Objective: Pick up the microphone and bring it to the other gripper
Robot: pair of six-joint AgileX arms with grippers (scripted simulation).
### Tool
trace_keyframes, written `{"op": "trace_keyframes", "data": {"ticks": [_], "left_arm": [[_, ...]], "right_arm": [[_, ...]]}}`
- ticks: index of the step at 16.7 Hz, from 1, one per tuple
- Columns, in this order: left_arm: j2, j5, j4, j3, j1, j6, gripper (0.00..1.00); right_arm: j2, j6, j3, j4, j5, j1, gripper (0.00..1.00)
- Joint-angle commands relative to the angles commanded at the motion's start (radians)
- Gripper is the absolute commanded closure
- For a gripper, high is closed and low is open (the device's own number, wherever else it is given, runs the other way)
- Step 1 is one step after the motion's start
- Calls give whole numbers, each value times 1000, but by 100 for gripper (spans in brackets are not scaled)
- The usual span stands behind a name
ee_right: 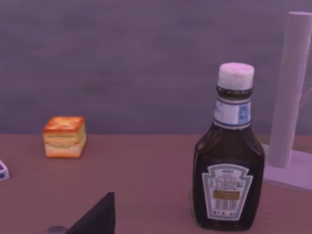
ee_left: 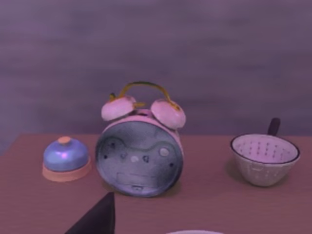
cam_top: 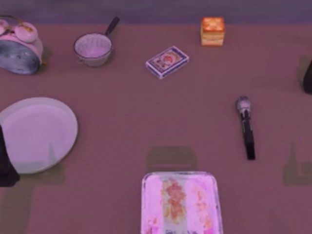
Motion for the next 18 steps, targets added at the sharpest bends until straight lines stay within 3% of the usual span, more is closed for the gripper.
{"op": "trace_keyframes", "data": {"ticks": [4, 8, 18], "left_arm": [[0, 0, 0, 0, 0, 0, 0], [0, 0, 0, 0, 0, 0, 0], [0, 0, 0, 0, 0, 0, 0]], "right_arm": [[31, 7, 28, -23, -1, 9, 0], [221, 47, 185, -145, 2, 54, 0], [1228, 244, 921, -595, 18, 227, 0]]}}
